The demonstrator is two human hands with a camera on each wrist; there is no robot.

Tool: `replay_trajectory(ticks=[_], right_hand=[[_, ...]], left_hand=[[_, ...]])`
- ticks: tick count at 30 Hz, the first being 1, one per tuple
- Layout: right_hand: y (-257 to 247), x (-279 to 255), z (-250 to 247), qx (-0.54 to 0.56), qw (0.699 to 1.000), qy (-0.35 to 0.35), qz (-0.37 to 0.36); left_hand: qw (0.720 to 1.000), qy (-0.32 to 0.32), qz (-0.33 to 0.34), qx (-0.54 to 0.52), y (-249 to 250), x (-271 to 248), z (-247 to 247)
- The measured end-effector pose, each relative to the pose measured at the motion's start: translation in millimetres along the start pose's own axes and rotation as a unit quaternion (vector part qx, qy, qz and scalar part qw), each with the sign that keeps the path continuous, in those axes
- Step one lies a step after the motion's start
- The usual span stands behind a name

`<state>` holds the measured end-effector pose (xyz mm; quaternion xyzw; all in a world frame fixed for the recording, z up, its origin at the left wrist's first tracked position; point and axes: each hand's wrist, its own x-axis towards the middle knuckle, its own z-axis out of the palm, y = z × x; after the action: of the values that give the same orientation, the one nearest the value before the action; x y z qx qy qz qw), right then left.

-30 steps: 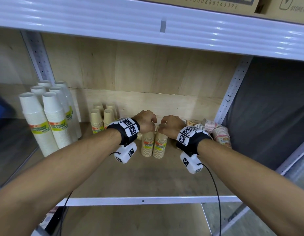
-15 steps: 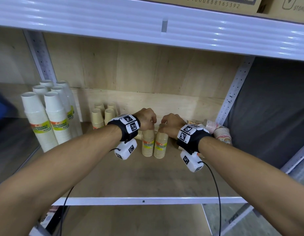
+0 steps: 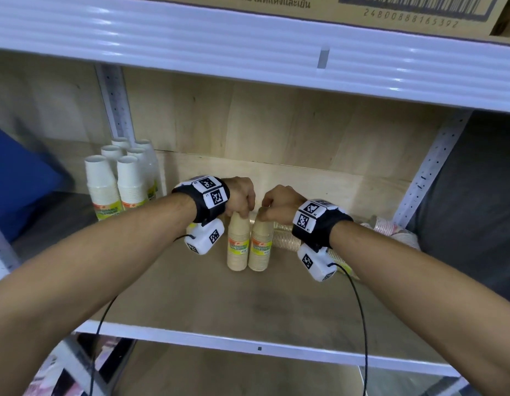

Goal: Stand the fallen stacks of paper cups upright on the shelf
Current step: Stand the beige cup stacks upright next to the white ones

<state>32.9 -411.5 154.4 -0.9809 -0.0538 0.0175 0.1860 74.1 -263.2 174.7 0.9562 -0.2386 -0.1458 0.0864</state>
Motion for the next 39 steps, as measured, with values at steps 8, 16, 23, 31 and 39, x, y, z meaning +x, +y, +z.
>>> replay_trajectory(ticks=[8,16,23,31,39], right_hand=[[-43,30,22,0.022,0.999,-0.003,-0.033],[-74,55,45,0.042,0.998,0.011,-0.052],[-83,68,57,0.056,0.996,0.006,-0.076],[-84,85,71,0.055,0.995,0.006,-0.078],[-75,95,59,0.072,0.994,0.008,-0.085]], left_hand=[[0.995,0.049,-0.089,0.016,-46,-20,-13],[0.983,0.126,-0.134,0.016,-85,-28,-11],[0.978,0.132,-0.159,-0.014,-94,-27,-5],[0.974,0.141,-0.173,-0.034,-106,-21,6],[0.970,0.181,-0.163,-0.014,-111,-10,-8]])
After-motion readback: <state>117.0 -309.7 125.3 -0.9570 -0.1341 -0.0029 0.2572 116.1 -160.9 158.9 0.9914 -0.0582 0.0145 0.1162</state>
